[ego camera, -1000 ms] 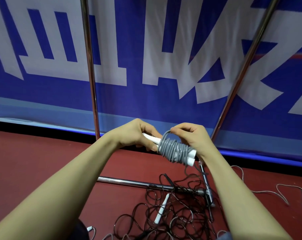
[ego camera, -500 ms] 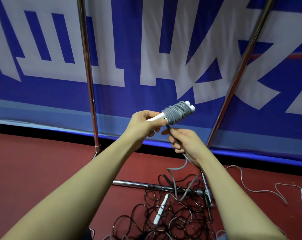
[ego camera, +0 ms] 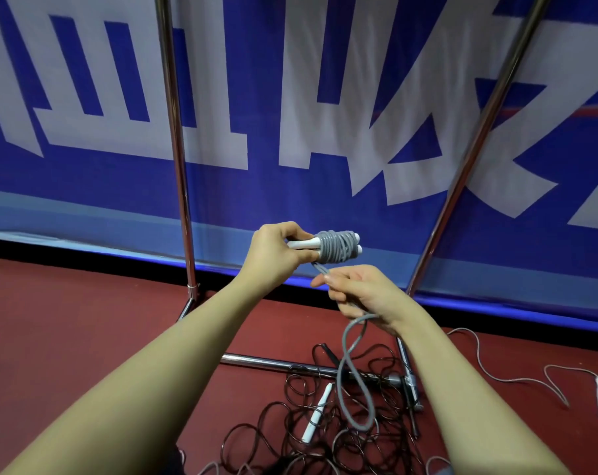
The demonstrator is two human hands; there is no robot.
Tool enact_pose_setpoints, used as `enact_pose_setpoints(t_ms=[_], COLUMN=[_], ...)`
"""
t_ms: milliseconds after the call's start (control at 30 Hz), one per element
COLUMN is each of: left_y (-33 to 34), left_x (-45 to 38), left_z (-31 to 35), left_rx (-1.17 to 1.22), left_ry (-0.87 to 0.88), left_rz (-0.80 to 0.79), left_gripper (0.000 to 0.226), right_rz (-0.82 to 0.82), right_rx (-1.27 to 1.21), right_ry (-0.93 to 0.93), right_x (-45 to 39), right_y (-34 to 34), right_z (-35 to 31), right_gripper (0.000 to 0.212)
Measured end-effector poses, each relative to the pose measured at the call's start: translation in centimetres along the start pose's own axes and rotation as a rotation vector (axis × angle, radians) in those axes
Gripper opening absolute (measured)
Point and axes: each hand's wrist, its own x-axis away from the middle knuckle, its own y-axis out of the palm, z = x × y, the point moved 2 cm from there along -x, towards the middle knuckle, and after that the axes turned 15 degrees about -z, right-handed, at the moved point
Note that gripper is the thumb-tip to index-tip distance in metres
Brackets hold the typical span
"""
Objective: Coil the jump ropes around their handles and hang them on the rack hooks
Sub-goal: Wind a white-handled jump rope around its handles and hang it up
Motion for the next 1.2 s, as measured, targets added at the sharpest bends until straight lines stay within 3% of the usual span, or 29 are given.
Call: enact_pose_setpoints(t_ms=[167,533,700,833,1000,1200], left_y=[-0.4,-1.1,-1.1,-1.6,-1.7,0.5], left_x=[0.1,0.9,1.2,1.5,1.5,1.2], left_z=[-0.4,-0.3,0.4,0.5,1.2,1.4], left_rx=[-0.023,-0.173,-0.107,-0.042,0.162,0.427], left_ry=[0.027,-0.075,-0.097,-0.065,-0.036,-0.046], left_rz=[-0.036,-0.472,-0.606,-0.639,-0.469,0.065], left_gripper=[0.017,0.016,0.013,0.014,0.015,0.040], right_rz=[-0.025,0.203,0.325,0.307,0.494,0.702], right_rx=[0.010,0.301,0.408,0.328,0.195,0.022], right_ry=[-0.021,0.010,0.009,-0.006,-0.127,-0.265], right_x=[0.5,1.1,1.0,0.7,0.3,-0.3], right_y=[0.3,-1.6,-1.5,-0.9,-0.9,-0.5], right_z=[-0.6,-1.4,-1.4,-1.3,-1.7,-1.8], right_gripper=[0.018,0.014,0.015,0.016,0.019,0.014])
